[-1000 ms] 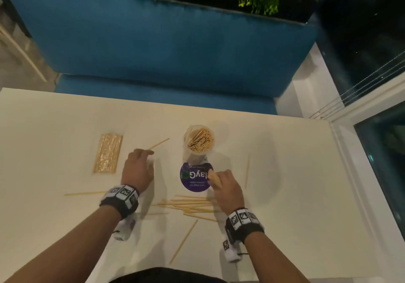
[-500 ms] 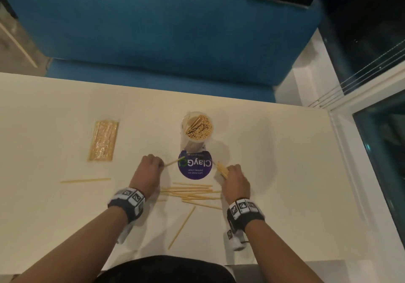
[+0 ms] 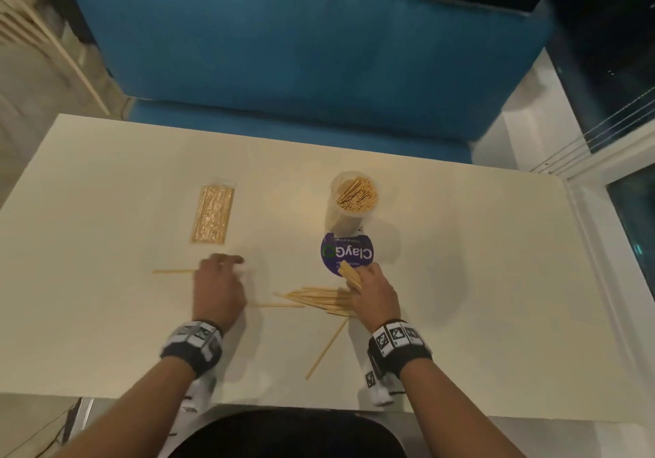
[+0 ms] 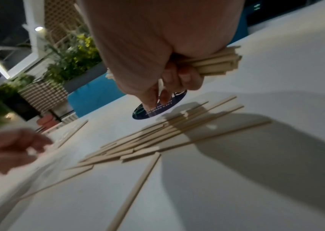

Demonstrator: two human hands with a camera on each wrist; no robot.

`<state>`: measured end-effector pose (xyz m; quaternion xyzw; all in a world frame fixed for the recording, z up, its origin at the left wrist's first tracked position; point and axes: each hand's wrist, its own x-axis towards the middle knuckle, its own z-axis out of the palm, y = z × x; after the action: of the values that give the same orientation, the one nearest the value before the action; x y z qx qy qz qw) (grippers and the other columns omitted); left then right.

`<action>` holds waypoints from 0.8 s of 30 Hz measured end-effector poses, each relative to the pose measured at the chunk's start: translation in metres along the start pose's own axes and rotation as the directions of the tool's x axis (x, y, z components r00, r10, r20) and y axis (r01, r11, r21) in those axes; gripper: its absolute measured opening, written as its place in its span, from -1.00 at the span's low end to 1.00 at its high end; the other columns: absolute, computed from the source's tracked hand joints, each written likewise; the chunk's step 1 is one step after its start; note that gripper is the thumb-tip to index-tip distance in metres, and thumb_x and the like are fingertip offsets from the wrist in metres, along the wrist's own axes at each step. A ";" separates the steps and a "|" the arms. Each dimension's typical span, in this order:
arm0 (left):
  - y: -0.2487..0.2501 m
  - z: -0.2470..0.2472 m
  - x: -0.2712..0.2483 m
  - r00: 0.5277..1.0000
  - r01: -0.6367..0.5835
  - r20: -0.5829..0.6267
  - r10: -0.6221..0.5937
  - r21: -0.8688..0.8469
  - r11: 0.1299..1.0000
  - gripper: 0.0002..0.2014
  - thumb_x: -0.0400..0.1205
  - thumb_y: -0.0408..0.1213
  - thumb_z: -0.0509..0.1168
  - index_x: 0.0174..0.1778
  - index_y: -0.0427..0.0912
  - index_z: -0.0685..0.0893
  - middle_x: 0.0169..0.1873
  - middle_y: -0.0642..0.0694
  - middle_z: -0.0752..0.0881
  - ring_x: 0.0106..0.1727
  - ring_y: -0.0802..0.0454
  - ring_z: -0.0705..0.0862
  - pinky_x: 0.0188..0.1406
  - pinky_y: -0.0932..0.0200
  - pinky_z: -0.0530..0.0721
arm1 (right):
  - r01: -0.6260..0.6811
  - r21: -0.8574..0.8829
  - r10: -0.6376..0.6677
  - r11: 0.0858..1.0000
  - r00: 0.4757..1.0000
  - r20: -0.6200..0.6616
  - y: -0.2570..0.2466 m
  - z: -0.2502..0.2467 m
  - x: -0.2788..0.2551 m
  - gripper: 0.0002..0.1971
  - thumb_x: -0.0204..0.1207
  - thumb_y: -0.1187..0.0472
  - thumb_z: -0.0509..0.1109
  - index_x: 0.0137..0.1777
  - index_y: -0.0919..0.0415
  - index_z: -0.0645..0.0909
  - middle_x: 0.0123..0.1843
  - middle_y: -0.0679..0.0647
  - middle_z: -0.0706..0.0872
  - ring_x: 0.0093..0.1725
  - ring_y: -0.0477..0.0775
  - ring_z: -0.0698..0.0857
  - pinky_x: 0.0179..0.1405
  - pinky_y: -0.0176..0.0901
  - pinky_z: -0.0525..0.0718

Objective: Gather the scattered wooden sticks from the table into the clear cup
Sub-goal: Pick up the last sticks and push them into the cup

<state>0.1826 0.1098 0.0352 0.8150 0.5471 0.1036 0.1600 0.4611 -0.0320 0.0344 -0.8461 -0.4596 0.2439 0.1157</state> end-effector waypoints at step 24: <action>0.071 0.039 -0.007 0.907 -0.360 0.167 0.388 -0.174 0.917 -0.84 0.60 -0.17 0.25 -0.07 -0.15 0.70 -0.14 -0.14 0.64 -0.12 -0.21 0.56 -0.14 -0.14 0.58 | 0.099 -0.139 -0.105 0.985 0.994 -0.031 0.015 0.023 -0.056 -0.73 0.63 0.11 0.49 0.26 0.18 0.67 0.26 0.06 0.63 -0.23 0.19 0.75 -0.27 -0.03 0.74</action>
<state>0.2544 0.0730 0.0261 0.8979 0.3532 0.0887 0.2474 0.4341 -0.0874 0.0260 -0.8319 -0.5157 0.1895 0.0785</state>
